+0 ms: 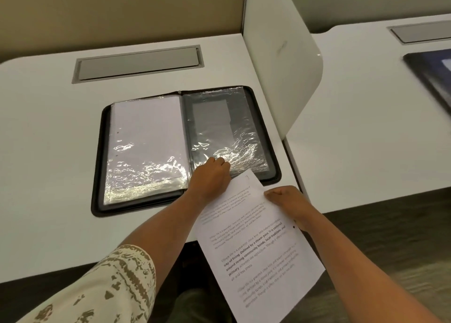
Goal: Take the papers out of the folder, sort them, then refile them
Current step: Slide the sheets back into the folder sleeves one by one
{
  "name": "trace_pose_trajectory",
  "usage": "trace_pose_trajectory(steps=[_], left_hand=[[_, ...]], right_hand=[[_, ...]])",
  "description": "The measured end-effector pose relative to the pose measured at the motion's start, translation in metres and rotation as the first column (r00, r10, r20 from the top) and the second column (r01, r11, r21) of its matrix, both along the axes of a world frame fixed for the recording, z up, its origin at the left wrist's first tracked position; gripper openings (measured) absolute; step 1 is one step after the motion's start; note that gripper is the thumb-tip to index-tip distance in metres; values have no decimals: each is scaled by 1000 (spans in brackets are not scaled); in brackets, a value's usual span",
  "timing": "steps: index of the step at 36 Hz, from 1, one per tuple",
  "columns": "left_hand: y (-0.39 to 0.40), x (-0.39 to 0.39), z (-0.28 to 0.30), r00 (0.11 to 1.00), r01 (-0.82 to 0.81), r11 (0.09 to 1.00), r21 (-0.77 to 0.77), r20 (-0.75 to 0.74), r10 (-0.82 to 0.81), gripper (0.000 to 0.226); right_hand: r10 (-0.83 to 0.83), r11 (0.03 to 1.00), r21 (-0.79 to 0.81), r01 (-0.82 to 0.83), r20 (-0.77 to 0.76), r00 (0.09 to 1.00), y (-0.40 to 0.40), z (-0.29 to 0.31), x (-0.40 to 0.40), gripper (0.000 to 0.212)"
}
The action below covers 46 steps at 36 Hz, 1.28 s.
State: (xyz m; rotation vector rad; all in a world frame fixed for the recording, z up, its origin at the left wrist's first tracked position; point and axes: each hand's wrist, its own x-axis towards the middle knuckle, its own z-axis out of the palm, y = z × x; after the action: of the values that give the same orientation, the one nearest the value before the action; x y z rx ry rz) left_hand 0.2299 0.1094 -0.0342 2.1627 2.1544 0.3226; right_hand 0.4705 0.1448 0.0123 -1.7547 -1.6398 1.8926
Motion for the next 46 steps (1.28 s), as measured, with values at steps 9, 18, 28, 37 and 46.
trace_pose_trajectory(steps=[9, 18, 28, 37, 46], left_hand=[[-5, -2, 4, 1000, 2, 1000, -12, -16, -2, 12], [-6, -8, 3, 999, 23, 1000, 1, -50, -23, 9], [-1, -10, 2, 1000, -15, 1000, -11, 25, 15, 11], [-4, -12, -4, 998, 62, 997, -45, -6, -62, 14], [-7, -8, 8, 979, 178, 981, -81, -89, -185, 49]], right_hand=[[-145, 989, -4, 145, 31, 989, 9, -5, 2, 24], [-100, 995, -22, 101, 46, 994, 5, 1, 1, 27], [5, 1000, 12, -5, 74, 997, 2, 4, -9, 37], [-138, 988, 66, 136, 19, 990, 16, -1, -2, 25], [-104, 950, 310, 44, 180, 978, 12, -24, -2, 35]])
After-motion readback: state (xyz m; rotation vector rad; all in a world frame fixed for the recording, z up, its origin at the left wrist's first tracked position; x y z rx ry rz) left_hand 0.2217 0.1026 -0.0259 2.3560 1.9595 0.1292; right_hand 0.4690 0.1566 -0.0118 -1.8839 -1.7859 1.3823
